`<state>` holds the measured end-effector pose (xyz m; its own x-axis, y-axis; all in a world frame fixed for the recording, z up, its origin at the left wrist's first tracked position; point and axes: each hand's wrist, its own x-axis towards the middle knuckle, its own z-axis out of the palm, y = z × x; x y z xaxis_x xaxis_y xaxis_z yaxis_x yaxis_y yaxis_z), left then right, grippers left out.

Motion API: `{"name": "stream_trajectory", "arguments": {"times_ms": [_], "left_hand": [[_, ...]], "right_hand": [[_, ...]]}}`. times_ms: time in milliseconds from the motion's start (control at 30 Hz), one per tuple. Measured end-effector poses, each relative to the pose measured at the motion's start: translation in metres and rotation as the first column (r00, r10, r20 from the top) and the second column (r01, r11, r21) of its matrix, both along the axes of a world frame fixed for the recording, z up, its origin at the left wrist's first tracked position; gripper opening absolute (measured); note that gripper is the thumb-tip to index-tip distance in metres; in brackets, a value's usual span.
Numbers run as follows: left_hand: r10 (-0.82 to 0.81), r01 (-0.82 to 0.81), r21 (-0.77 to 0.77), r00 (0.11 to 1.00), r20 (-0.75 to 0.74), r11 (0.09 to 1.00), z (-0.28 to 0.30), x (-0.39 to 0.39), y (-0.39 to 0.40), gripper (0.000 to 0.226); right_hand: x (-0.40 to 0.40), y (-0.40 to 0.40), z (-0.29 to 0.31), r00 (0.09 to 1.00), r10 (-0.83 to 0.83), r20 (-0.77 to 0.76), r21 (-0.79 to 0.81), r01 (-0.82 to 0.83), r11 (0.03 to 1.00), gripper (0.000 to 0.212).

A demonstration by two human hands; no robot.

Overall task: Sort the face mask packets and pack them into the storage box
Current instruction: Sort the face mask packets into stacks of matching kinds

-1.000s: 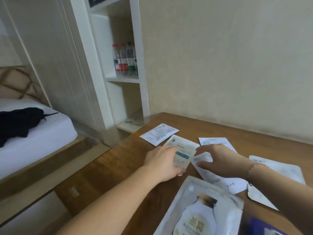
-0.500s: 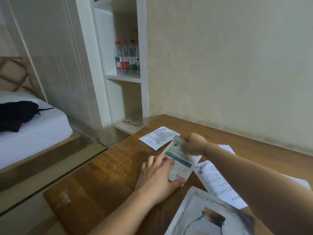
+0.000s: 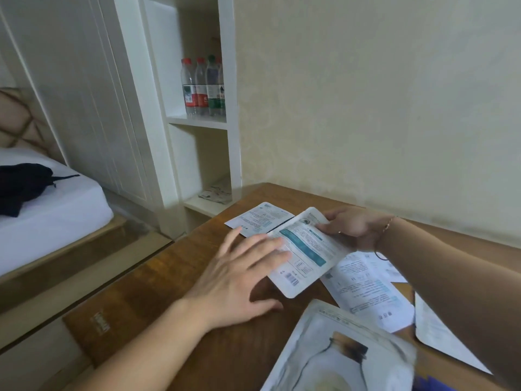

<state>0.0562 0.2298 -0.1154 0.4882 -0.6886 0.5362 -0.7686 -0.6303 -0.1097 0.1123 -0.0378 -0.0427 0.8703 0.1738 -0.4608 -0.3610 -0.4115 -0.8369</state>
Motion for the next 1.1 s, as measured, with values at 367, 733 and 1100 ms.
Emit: {"name": "stream_trajectory", "arguments": {"times_ms": [367, 733, 1100], "left_hand": [[-0.159, -0.296, -0.825, 0.896, -0.414, 0.481, 0.049, -0.039, -0.024, 0.012], [-0.887, -0.651, -0.727, 0.179, -0.425, 0.217, 0.092, -0.082, -0.049, 0.036], [-0.643, -0.290, -0.642, 0.103, -0.759, 0.710, 0.140, -0.119, -0.156, 0.035]], "right_hand": [[-0.047, -0.002, 0.008, 0.951, -0.296, 0.092, 0.553, 0.198, 0.809, 0.074], [-0.141, 0.011, 0.050, 0.883, -0.351, 0.312, 0.574, 0.119, 0.810, 0.034], [-0.272, -0.063, 0.050, 0.862, -0.398, 0.314, 0.479, 0.218, 0.850, 0.022]]}}
